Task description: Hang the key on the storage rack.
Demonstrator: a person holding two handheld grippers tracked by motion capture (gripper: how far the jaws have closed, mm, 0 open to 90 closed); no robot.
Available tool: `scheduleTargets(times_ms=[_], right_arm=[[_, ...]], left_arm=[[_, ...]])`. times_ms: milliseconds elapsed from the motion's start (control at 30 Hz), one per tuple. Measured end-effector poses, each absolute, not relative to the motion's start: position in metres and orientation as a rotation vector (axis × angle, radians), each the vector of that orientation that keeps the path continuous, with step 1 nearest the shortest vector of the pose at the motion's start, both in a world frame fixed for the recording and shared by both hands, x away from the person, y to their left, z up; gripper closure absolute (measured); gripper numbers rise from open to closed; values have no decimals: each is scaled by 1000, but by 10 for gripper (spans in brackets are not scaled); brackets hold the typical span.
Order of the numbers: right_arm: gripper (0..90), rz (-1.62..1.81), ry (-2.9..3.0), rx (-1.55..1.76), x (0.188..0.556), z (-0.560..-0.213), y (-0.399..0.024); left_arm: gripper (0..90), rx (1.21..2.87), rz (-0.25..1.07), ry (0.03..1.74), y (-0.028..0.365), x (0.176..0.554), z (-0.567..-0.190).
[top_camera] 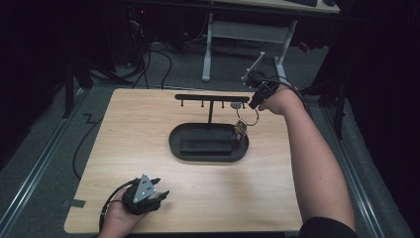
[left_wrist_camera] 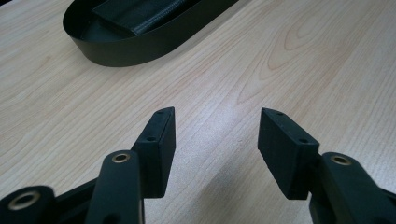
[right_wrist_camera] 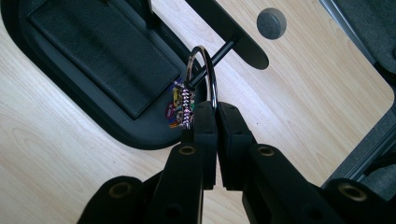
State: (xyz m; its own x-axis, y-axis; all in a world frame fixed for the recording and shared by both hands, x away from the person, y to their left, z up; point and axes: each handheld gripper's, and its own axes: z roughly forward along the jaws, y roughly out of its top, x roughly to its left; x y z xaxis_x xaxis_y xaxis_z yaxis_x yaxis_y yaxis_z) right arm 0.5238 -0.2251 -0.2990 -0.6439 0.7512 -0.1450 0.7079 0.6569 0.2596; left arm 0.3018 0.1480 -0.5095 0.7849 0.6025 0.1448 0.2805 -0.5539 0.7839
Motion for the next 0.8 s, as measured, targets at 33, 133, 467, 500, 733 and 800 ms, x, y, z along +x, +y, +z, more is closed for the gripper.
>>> scheduleTargets(times_ms=[33,133,467,500,733,800], right_arm=[[877,262,2637,1178,525,-300,-225],[876,259,2637,1199,529,-304,-225],[866,287,2621,1217,545,-314,-218],[864,287,2623,1207,546,-314,-219],[858,274,2611,1196,544,-314,-217],[857,265,2600,1205,542,-315,-216]], left_arm=[[471,2174,516,652,148,302,-509],[471,2176,512,650,148,302,-510],[470,2174,500,647,148,304,-510],[470,2171,505,646,147,303,-510],[470,2179,499,641,147,304,-510],[470,2180,500,639,146,303,-510]])
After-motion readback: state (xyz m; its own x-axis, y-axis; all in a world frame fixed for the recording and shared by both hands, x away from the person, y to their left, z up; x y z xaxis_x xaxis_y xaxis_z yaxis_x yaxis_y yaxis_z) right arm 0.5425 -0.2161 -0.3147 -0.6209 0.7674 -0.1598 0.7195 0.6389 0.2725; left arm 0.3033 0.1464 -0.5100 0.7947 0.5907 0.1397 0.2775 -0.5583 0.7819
